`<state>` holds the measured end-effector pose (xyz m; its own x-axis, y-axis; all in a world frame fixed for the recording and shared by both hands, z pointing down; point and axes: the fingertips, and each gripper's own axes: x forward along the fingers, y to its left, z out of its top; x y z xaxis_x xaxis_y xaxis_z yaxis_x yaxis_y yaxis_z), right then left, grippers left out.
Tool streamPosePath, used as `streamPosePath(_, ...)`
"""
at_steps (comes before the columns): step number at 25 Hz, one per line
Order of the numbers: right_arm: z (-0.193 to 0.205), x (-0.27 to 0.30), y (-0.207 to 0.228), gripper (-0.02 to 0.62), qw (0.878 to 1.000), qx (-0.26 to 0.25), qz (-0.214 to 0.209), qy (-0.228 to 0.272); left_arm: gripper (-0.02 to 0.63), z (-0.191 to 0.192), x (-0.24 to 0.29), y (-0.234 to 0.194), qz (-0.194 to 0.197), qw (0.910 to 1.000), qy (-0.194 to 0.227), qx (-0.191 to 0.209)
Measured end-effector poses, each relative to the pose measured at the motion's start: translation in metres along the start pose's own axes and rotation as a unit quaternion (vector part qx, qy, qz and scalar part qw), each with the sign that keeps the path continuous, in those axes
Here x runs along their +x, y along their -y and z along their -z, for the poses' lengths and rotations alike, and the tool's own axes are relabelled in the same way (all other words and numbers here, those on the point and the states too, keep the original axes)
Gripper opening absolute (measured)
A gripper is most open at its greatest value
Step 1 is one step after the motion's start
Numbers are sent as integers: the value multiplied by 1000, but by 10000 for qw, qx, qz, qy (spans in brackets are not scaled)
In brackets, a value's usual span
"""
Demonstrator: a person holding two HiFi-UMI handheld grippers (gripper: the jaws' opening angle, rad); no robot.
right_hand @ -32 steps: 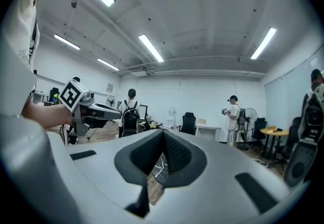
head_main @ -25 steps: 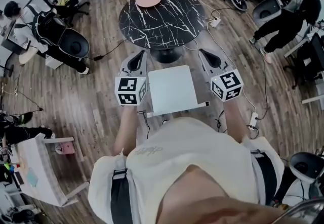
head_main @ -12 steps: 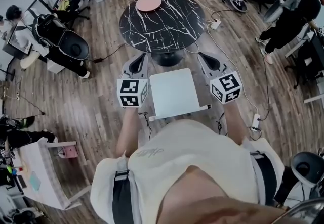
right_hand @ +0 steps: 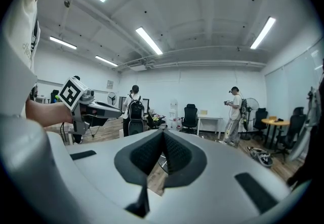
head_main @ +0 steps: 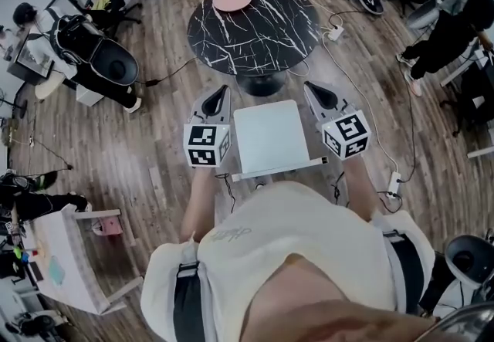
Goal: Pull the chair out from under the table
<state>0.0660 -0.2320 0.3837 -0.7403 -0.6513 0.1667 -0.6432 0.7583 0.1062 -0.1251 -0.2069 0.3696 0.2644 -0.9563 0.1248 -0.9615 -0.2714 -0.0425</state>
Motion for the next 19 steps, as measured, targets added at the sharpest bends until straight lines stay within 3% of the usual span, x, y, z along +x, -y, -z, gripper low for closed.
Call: streamPosePath(19, 12, 1, -1, 5, 9998, -67, 21, -199, 18, 5, -9, -9, -52, 9999, -16, -91)
